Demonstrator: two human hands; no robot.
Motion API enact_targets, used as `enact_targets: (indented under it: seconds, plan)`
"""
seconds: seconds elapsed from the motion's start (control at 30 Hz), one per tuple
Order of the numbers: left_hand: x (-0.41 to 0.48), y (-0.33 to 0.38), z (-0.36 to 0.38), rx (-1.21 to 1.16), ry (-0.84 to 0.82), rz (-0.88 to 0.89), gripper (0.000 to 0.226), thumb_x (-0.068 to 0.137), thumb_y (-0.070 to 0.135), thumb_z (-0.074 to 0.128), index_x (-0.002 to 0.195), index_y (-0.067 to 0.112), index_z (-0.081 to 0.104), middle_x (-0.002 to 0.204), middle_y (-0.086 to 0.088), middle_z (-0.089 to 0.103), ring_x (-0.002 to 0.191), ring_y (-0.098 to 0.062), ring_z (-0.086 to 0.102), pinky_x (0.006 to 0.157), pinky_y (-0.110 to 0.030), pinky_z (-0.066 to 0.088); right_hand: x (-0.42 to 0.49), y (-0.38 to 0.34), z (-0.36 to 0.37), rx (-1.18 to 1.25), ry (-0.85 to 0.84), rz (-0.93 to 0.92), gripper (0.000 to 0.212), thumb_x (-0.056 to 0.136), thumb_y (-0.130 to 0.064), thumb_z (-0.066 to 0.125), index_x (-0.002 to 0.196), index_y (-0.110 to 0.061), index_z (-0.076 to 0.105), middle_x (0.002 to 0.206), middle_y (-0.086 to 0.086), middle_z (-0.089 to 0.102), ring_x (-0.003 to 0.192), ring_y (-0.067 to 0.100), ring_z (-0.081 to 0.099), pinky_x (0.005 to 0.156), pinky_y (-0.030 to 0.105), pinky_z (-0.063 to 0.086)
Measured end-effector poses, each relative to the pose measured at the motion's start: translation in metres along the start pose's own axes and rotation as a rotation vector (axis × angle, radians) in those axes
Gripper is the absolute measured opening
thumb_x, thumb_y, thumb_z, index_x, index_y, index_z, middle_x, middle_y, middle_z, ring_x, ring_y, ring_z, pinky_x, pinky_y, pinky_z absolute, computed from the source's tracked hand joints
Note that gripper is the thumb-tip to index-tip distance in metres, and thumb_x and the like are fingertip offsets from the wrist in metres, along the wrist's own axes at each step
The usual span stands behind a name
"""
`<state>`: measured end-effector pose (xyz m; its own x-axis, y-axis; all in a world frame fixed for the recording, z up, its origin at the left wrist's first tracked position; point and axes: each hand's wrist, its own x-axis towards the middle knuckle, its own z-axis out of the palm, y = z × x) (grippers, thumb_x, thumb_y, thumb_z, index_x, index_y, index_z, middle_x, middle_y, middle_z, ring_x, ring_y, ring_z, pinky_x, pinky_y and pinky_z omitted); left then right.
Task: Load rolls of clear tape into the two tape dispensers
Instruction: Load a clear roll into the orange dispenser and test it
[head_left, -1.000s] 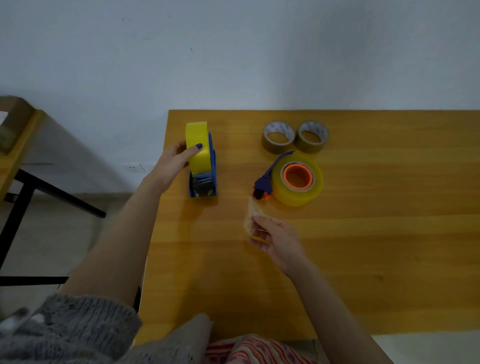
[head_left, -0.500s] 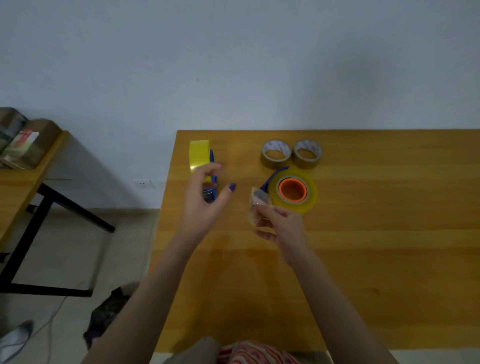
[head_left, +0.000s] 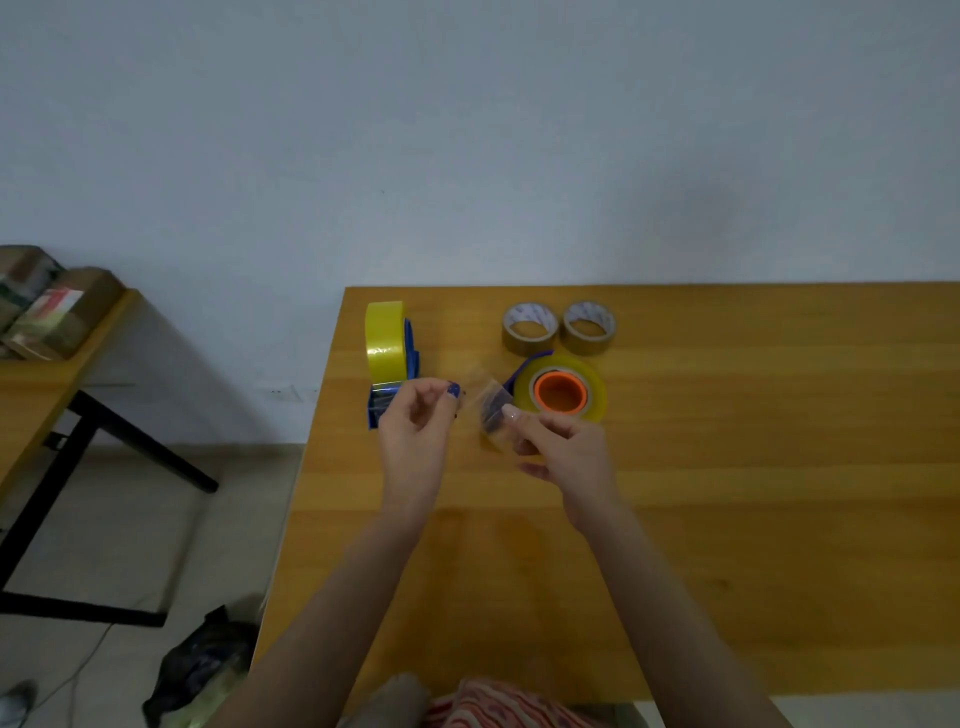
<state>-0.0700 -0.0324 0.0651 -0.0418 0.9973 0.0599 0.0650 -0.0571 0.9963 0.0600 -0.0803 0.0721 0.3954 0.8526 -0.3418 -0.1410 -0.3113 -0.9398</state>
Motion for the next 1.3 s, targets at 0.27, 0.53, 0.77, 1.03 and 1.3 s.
enact_targets:
  seconds: [0.27,0.53,0.77,1.03,1.3]
  plan:
    - [-0.004,0.018,0.007,-0.163,-0.055,-0.073,0.005,0.089,0.002,0.057,0.092,0.001,0.061,0.077,-0.007,0.063,0.076,-0.011,0.061,0.073,-0.021,0.054,-0.004,0.000,-0.015,0.071,-0.031,0.102,0.017,0.079,-0.028,0.076,0.078,-0.011,0.074,0.070,0.000,0.067,0.070,0.010,0.061,0.077,0.039,0.056]
    - [-0.019,0.020,0.015,-0.228,-0.011,-0.164,0.010,0.090,0.002,0.055,0.086,0.009,0.060,0.061,0.010,0.065,0.064,-0.001,0.062,0.069,-0.018,0.051,-0.002,0.010,-0.027,0.274,0.007,0.339,0.018,0.078,-0.023,0.076,0.086,-0.008,0.070,0.084,0.009,0.064,0.074,0.014,0.056,0.070,0.033,0.055]
    - [-0.016,0.019,0.006,0.013,-0.081,-0.087,0.013,0.089,0.008,0.057,0.082,0.018,0.061,0.078,-0.002,0.065,0.073,-0.006,0.064,0.073,-0.023,0.052,-0.008,-0.007,-0.030,0.078,0.047,0.037,0.030,0.084,-0.025,0.071,0.110,-0.010,0.068,0.052,-0.001,0.057,0.044,0.009,0.048,0.048,0.022,0.049]
    - [-0.017,0.024,0.000,0.064,-0.180,-0.037,0.012,0.091,0.009,0.056,0.083,0.016,0.062,0.078,-0.004,0.067,0.070,-0.002,0.064,0.072,-0.023,0.052,-0.012,-0.018,-0.020,-0.026,-0.240,0.061,0.022,0.086,-0.024,0.068,0.104,-0.012,0.063,0.072,0.007,0.065,0.053,0.013,0.060,0.054,0.028,0.056]
    - [-0.019,0.022,-0.004,0.068,-0.198,-0.093,0.017,0.090,0.011,0.056,0.078,0.021,0.061,0.072,0.001,0.066,0.078,-0.015,0.064,0.073,-0.028,0.052,-0.016,-0.012,-0.016,-0.002,-0.207,0.004,0.023,0.083,-0.023,0.071,0.087,0.000,0.069,0.079,0.011,0.071,0.073,0.016,0.069,0.064,0.032,0.059]
